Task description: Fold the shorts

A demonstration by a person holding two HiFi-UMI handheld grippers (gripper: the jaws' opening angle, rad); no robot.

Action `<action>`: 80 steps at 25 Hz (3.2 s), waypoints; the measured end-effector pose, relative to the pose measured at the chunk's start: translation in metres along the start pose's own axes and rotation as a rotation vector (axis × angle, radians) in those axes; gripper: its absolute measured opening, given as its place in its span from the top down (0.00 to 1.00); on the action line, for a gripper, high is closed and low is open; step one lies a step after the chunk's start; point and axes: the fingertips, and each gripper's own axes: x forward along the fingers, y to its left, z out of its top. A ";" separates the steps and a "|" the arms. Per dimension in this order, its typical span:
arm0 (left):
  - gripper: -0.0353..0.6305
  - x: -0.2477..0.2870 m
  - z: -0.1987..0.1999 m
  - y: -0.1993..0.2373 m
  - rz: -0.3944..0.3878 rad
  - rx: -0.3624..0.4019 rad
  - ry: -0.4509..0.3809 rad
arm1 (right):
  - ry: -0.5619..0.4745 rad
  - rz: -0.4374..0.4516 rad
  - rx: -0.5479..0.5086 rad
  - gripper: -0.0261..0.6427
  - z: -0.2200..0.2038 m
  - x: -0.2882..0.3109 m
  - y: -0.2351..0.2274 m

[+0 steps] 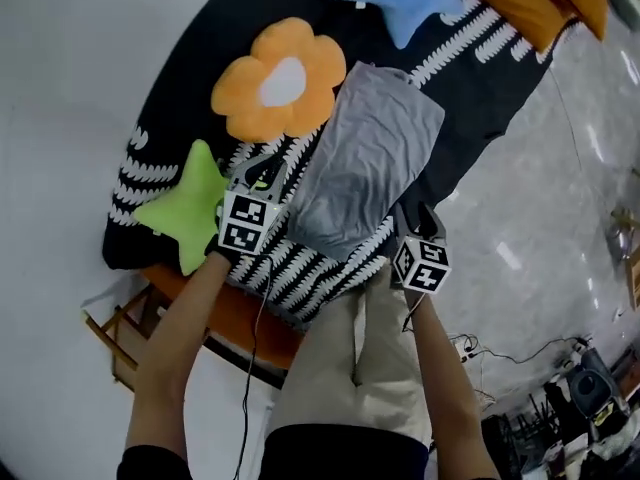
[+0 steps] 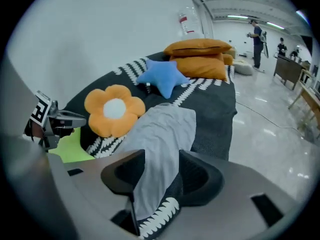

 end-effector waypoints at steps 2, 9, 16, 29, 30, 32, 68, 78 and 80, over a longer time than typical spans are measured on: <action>0.80 0.041 -0.013 -0.023 -0.098 0.130 0.107 | 0.049 -0.020 -0.065 0.62 -0.015 0.019 -0.001; 0.68 0.138 -0.026 -0.103 -0.451 1.025 0.261 | 0.203 0.181 -0.773 0.63 -0.040 0.092 0.009; 0.47 0.185 -0.071 -0.087 -0.561 1.357 0.421 | 0.279 0.261 -1.032 0.50 -0.054 0.138 -0.004; 0.67 0.198 -0.098 -0.104 -0.610 1.329 0.441 | 0.396 0.296 -0.951 0.59 -0.084 0.151 -0.022; 0.82 0.197 -0.100 -0.104 -0.593 1.328 0.442 | 0.419 0.289 -0.958 0.67 -0.086 0.150 -0.020; 0.89 0.192 -0.099 -0.101 -0.538 1.301 0.437 | 0.441 0.257 -0.975 0.88 -0.089 0.146 -0.013; 0.91 0.052 0.136 -0.124 -0.100 0.957 0.077 | -0.066 -0.004 -1.225 0.91 0.132 -0.028 -0.047; 0.91 0.031 -0.101 -0.180 -0.381 0.883 0.315 | 0.228 0.269 -1.194 0.91 -0.099 -0.024 -0.012; 0.91 0.026 -0.111 -0.186 -0.404 0.851 0.339 | 0.228 0.288 -1.204 0.91 -0.104 -0.028 -0.010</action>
